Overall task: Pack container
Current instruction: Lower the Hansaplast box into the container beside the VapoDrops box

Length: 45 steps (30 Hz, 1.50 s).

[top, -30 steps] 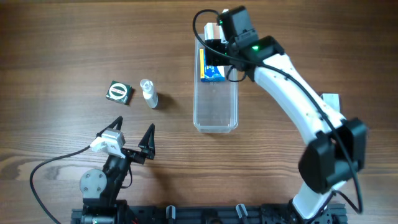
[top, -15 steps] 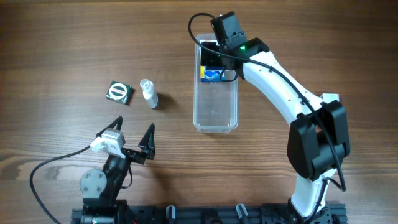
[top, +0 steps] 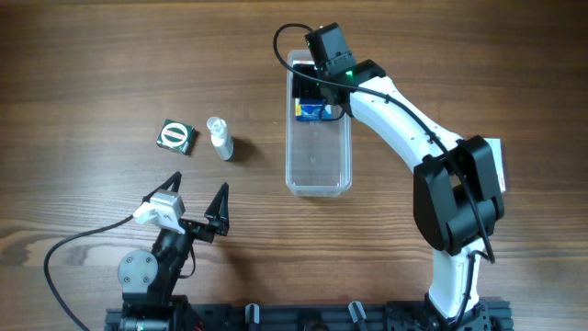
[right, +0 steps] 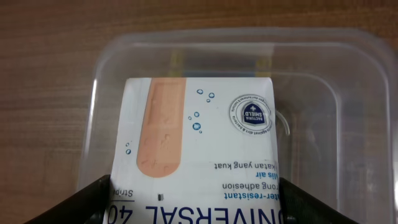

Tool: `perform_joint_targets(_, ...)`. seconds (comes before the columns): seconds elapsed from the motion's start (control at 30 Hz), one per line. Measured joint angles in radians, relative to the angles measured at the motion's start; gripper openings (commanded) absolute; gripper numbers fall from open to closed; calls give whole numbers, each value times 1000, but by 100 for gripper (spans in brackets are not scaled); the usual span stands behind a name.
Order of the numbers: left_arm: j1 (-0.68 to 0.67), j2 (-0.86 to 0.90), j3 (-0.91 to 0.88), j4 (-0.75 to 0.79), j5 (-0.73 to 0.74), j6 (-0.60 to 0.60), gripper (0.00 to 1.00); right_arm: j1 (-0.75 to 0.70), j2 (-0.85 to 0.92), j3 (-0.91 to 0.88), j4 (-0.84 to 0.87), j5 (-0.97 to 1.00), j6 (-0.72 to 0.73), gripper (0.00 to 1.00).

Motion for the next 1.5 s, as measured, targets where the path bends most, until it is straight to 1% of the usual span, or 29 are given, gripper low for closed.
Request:
perform_joint_targets(0.17,0,0,0,0,0,0,100,0,0,0,10,12,3,80)
perform_joint_targets(0.27,0,0,0,0,0,0,100,0,0,0,11,20,4,83)
perform_joint_targets(0.6,0,0,0,0,0,0,100,0,0,0,14,27,8,82)
perform_joint_targets(0.73,0,0,0,0,0,0,100,0,-2,0,-37,27,6,81)
perform_joint_targets(0.77,0,0,0,0,0,0,100,0,-5,0,-51,28,4,80)
perform_joint_targets(0.83,0,0,0,0,0,0,100,0,-22,0,-89,29,-7,75)
perform_joint_targets(0.87,0,0,0,0,0,0,100,0,-48,0,-129,29,-18,64)
perform_joint_targets(1.0,0,0,0,0,0,0,100,0,-191,5,-291,30,-70,45)
perform_joint_targets(1.03,0,0,0,0,0,0,100,0,-221,7,-326,30,-83,37)
perform_joint_targets(1.07,0,0,0,0,0,0,100,0,-255,13,-372,30,-88,25)
perform_joint_targets(1.13,0,0,0,0,0,0,100,0,-283,20,-411,17,-99,4)
perform_joint_targets(1.3,0,0,0,0,0,0,100,0,-277,-8,-392,-58,-74,4)
perform_joint_targets(1.5,0,0,0,0,0,0,100,0,-226,-31,-376,-88,-53,4)
